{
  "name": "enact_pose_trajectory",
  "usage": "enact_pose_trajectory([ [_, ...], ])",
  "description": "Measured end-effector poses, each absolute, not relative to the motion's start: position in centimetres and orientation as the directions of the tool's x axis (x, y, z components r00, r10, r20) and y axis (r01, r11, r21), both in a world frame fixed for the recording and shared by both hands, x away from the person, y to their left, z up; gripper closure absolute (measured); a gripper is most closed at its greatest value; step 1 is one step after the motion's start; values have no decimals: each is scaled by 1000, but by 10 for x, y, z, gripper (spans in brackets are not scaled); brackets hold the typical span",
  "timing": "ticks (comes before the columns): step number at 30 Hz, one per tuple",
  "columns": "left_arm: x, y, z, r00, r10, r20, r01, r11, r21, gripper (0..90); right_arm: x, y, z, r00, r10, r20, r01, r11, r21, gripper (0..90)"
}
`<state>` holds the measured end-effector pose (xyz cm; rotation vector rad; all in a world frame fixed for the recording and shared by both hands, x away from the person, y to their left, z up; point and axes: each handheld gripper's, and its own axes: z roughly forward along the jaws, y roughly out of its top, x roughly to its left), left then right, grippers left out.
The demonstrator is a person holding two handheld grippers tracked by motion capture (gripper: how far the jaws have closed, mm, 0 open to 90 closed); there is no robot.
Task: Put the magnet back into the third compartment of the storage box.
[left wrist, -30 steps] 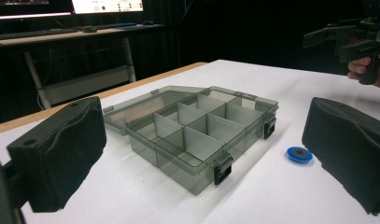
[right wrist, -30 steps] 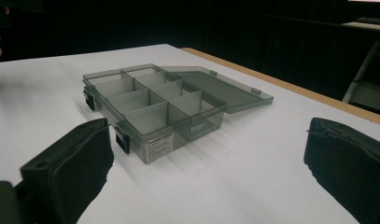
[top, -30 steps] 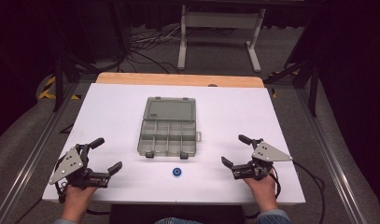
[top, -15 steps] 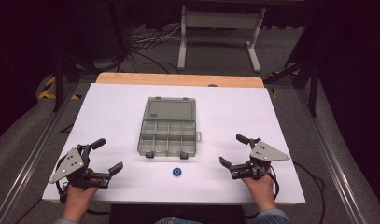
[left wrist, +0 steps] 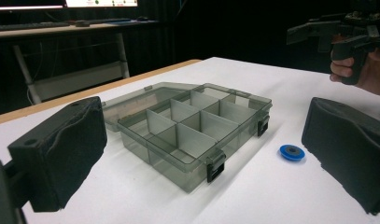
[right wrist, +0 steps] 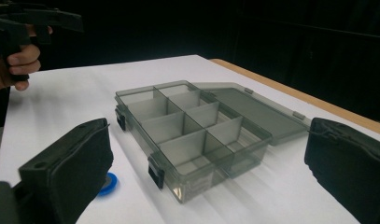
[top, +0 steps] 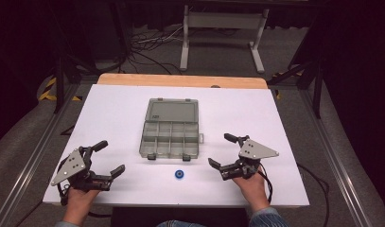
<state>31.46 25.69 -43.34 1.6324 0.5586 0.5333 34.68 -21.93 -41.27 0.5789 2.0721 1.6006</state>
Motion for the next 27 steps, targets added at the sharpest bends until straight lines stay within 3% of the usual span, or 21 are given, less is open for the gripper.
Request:
enact_pose_trajectory([
  [10,315,256,-434,778,628,28,60,-119,991,7,354,-205,-411,-830,555,-63,65,208,976,10],
  [14,315,256,-434,778,628,29,60,-120,991,8,353,-200,-408,-819,569,-78,91,262,961,32],
  [19,315,257,-433,777,629,31,58,-121,991,8,352,-190,-400,-850,518,-92,106,341,934,85],
  [27,315,257,-433,778,628,30,61,-123,990,8,352,-177,-391,-874,474,-105,137,448,883,99],
])
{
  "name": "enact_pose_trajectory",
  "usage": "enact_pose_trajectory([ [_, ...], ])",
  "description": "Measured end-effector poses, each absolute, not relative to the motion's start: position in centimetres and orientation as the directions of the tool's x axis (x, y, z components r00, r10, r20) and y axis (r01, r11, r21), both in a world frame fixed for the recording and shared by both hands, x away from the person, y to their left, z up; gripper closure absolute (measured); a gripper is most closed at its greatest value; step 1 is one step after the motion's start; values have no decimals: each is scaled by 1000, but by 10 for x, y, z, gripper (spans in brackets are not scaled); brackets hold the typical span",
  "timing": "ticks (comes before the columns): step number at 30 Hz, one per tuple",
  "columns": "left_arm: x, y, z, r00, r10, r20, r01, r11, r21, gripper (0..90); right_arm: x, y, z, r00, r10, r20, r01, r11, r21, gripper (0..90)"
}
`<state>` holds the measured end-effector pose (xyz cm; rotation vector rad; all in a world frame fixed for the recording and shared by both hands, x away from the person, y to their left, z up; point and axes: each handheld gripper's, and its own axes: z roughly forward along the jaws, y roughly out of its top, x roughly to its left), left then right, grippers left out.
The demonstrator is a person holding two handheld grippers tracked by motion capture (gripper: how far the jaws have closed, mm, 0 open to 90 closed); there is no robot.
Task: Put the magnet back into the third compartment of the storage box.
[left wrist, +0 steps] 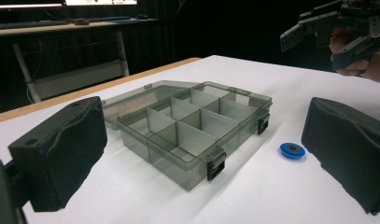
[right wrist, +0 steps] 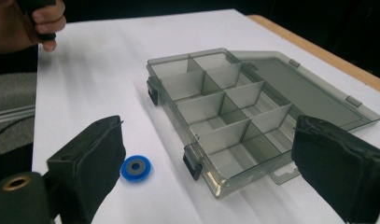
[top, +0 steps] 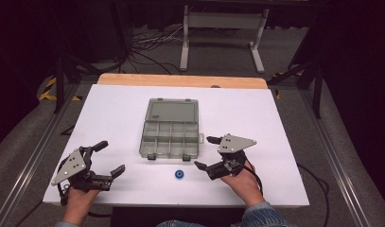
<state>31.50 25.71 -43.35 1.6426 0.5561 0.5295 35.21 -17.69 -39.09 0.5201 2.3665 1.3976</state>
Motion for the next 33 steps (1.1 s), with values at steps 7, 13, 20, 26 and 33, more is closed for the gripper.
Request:
enact_pose_trajectory([
  [7,315,257,-434,778,628,30,62,-124,990,8,355,-167,-383,-893,439,-100,180,551,815,102],
  [13,315,257,-433,777,628,30,63,-125,990,8,359,-158,-378,-907,412,-90,216,638,739,94],
  [20,315,257,-433,777,629,31,62,-125,990,9,362,-147,-375,-923,368,-111,205,716,667,106],
  [26,315,257,-433,776,629,31,62,-126,990,9,363,-139,-372,-933,337,-124,199,774,602,116],
  [33,315,257,-433,776,630,31,62,-126,990,9,365,-130,-369,-941,314,-124,192,799,570,138],
])
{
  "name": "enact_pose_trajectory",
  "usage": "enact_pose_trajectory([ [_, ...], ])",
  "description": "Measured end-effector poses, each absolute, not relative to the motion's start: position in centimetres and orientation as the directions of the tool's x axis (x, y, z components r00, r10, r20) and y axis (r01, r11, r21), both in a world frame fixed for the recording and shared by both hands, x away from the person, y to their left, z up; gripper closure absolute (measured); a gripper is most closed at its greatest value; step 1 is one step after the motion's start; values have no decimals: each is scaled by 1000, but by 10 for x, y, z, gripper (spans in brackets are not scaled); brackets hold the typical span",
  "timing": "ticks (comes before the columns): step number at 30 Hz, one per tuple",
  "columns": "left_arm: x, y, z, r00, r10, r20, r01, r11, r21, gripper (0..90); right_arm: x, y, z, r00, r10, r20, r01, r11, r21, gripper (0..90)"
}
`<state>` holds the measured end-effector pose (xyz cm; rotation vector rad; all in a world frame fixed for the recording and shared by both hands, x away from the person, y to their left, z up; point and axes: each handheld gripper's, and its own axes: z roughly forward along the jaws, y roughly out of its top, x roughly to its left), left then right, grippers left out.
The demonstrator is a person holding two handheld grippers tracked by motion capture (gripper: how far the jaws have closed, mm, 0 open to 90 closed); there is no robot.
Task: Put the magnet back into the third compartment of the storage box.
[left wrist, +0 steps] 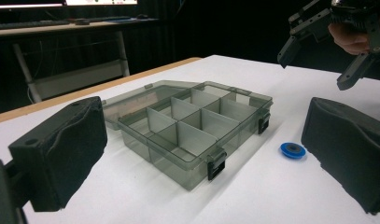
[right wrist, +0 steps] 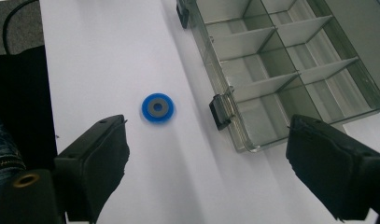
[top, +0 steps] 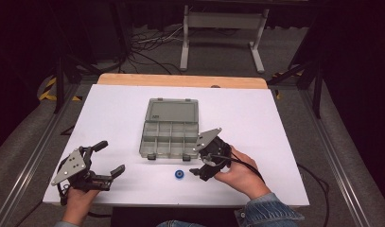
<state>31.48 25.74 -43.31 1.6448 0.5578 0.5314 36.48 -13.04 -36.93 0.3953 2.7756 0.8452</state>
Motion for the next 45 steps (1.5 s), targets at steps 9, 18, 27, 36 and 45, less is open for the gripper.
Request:
enact_pose_trajectory([
  [9,315,257,-433,777,629,31,63,-126,990,9,367,-115,-380,-955,282,-91,186,810,557,164],
  [18,315,257,-433,777,628,32,62,-127,990,9,371,-101,-391,-967,246,-72,171,830,531,195],
  [27,315,257,-433,778,628,30,63,-126,990,9,373,-88,-404,-974,223,-46,171,850,499,229],
  [36,315,257,-433,778,628,31,62,-125,990,9,373,-79,-416,-978,209,-21,176,869,463,247],
  [45,315,256,-433,778,627,32,62,-128,990,9,373,-73,-425,-982,190,-5,170,888,427,267],
])
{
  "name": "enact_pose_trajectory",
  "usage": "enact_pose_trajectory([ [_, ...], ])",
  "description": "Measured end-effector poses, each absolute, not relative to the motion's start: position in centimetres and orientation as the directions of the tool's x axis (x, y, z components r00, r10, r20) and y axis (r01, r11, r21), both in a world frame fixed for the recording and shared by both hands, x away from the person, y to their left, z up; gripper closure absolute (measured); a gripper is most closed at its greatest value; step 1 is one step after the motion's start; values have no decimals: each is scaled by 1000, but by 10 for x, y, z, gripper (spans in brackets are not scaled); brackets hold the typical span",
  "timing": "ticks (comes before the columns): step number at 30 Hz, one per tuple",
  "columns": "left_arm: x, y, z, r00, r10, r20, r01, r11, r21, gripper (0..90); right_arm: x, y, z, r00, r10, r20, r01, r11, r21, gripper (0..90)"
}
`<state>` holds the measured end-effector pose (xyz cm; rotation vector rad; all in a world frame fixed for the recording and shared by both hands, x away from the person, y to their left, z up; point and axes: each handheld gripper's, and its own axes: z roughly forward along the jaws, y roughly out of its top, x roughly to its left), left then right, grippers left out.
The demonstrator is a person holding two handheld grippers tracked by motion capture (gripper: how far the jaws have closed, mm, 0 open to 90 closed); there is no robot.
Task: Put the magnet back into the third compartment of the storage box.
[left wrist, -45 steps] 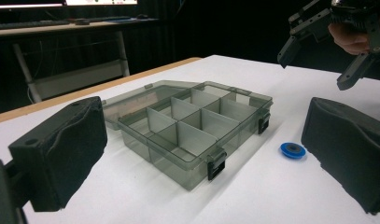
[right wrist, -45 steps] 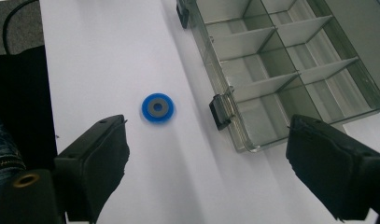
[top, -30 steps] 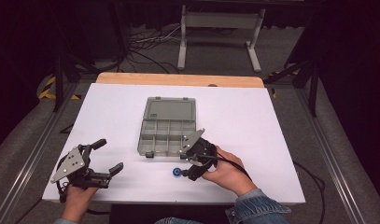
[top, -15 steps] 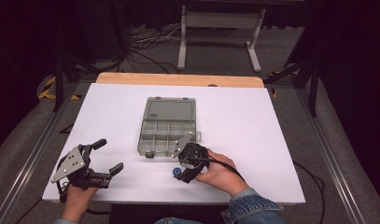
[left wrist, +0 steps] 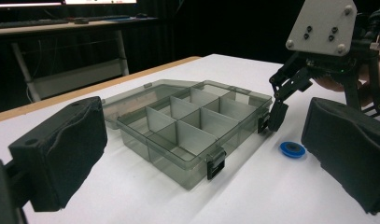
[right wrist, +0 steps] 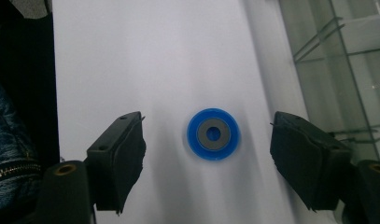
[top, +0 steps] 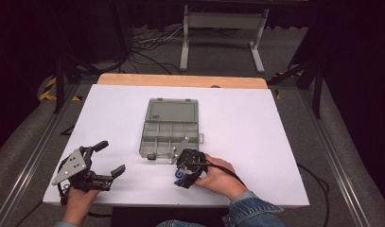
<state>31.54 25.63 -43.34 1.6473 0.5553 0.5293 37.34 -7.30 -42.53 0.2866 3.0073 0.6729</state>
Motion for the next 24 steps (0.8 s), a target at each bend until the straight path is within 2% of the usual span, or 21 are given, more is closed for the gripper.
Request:
enact_pose_trajectory([
  [13,316,257,-433,778,627,39,59,-135,989,9,374,-68,-433,-986,169,2,155,899,410,360],
  [24,316,257,-433,778,627,41,58,-136,989,9,375,-68,-434,-987,161,-21,138,899,416,514],
])
